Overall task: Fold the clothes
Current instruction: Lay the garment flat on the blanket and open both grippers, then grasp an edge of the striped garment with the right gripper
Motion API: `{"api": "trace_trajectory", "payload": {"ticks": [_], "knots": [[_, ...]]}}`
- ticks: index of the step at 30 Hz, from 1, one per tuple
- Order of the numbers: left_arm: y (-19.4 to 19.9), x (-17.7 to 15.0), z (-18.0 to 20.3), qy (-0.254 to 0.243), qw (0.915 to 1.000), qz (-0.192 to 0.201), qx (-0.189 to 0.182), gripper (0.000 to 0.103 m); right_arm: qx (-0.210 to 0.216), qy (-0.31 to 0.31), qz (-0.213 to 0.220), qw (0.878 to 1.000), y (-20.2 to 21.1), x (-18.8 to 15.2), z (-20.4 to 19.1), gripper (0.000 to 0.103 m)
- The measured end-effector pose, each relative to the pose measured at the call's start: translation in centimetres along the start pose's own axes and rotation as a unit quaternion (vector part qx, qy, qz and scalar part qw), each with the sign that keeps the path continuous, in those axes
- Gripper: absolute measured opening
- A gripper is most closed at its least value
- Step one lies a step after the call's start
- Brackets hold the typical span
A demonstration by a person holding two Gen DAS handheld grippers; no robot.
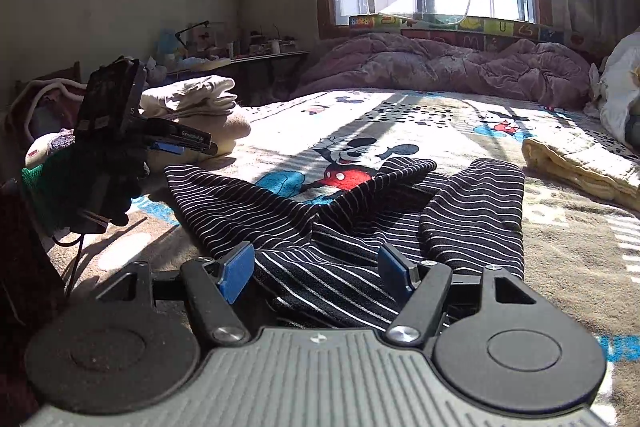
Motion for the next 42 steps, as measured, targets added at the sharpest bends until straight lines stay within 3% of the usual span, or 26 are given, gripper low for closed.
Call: {"api": "trace_trajectory", "payload": {"ticks": [5,9,14,16,19,23,33,42], "knots": [[2.0,-1.4,7.5,0.031,0.993,-0.025,-0.111,0.064,-0.028,-0.099,0.02,0.994,-0.5,2.0,6.4,0.066],[4.2,-2.2,12.8,0.035,0.9813,-0.031,-0.187,0.064,-0.046,-0.16,0.035,0.985,-1.8,2.9,11.7,0.065],[5.2,-3.6,16.7,0.043,0.9642,-0.072,-0.252,0.067,-0.056,-0.19,0.004,0.98,-4.9,3.8,16.5,0.065],[5.4,-4.5,18.4,0.016,0.9608,-0.074,-0.267,0.07,-0.061,-0.193,-0.014,0.979,-6.4,3.9,18.1,0.065],[4.9,-5.7,19.9,-0.019,0.9609,-0.079,-0.265,0.071,-0.073,-0.184,-0.041,0.979,-8.9,3.9,20.2,0.066],[3.9,-6.5,20.0,-0.012,0.9595,-0.089,-0.267,0.071,-0.079,-0.174,-0.064,0.979,-11.8,3.7,22.3,0.065],[1.7,-6.8,19.6,-0.003,0.9595,-0.104,-0.262,0.071,-0.084,-0.173,-0.082,0.978,-18.1,4.5,25.3,0.062],[0.3,-6.8,18.8,0.021,0.9594,-0.115,-0.257,0.071,-0.092,-0.221,-0.085,0.967,-22.0,4.7,28.5,0.062]]}}
Point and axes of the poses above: each gripper's, at about its wrist camera, not at the fingertips, and y roughly against the way its jaws point, z to its right, x to its top, the point moved 2 cm from there along -y, roughly the way its jaws point, and after that the axes turned 10 degrees about z, right-handed, at the moved point
